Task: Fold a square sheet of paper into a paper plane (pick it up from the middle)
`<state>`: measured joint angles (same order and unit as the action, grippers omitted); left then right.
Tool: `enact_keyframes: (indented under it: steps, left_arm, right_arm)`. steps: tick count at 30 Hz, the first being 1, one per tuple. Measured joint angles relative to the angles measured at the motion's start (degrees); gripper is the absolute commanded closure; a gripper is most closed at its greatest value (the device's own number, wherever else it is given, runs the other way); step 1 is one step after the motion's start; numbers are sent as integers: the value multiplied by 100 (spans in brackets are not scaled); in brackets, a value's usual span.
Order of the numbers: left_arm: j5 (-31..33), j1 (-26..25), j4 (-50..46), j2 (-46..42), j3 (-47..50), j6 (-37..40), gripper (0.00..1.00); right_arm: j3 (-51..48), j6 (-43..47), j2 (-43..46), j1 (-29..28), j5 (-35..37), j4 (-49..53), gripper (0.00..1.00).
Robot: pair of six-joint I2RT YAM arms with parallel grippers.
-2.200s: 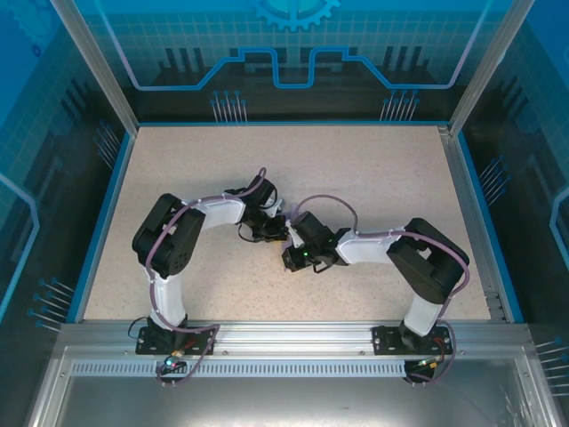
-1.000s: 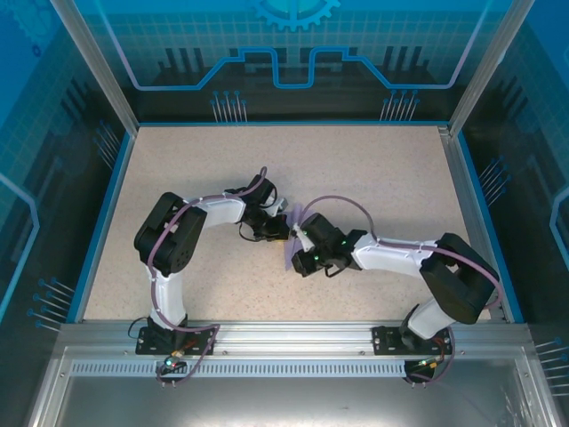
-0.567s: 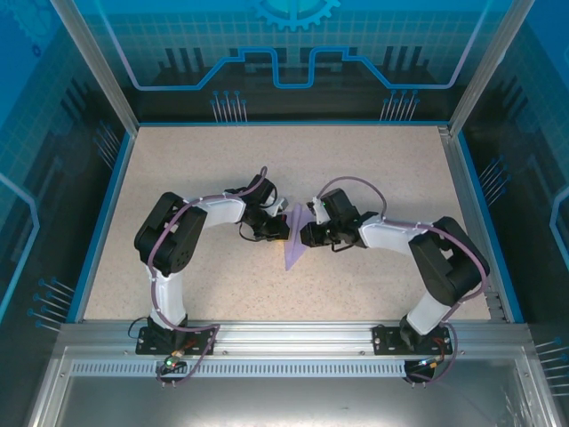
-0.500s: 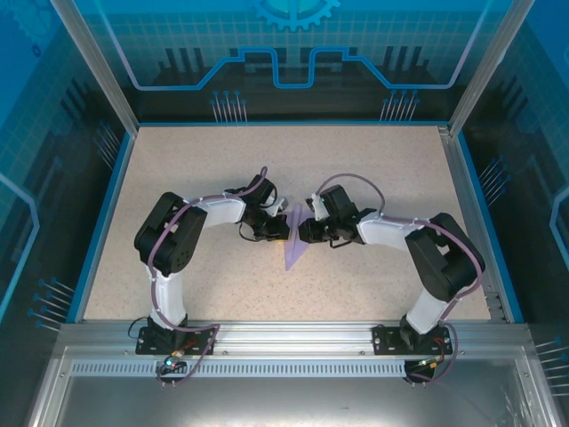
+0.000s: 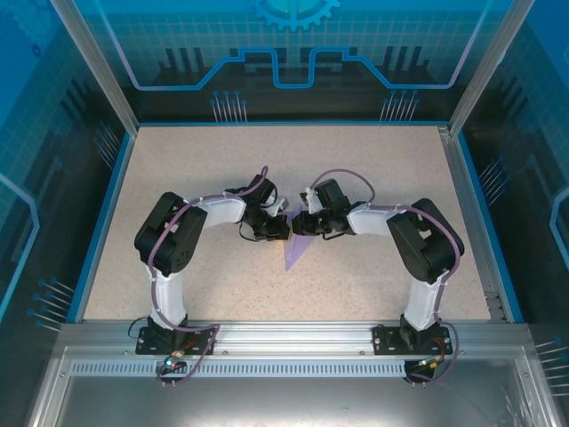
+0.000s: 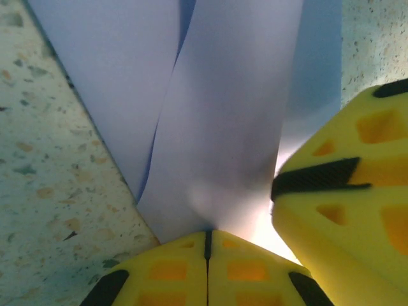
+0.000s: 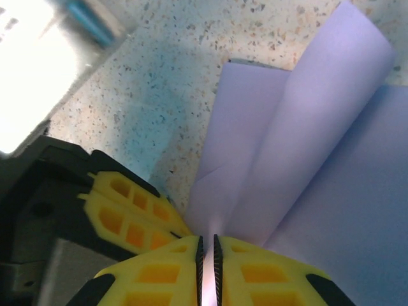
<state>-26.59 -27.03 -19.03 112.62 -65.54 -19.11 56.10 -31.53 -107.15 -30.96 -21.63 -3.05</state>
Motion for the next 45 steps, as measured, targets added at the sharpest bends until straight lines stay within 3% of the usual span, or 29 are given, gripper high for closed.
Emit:
enact_keyframes:
  steps: [20,31,37,45]
  left_arm:
    - [17,-9,0,13,-13,68,94]
    - [15,-9,-22,33,-44,129,94]
    - [13,-9,-35,42,-44,133,94]
    - [13,-7,-35,42,-42,131,95]
  right_arm:
    - [380,525,-236,0,745,573,85]
    - [-597,-481,538,-238,101,-433,86]
    - [-835,-1054,542,-352,146,-898,87]
    - [-872,-1185,538,-356,166,-949,88]
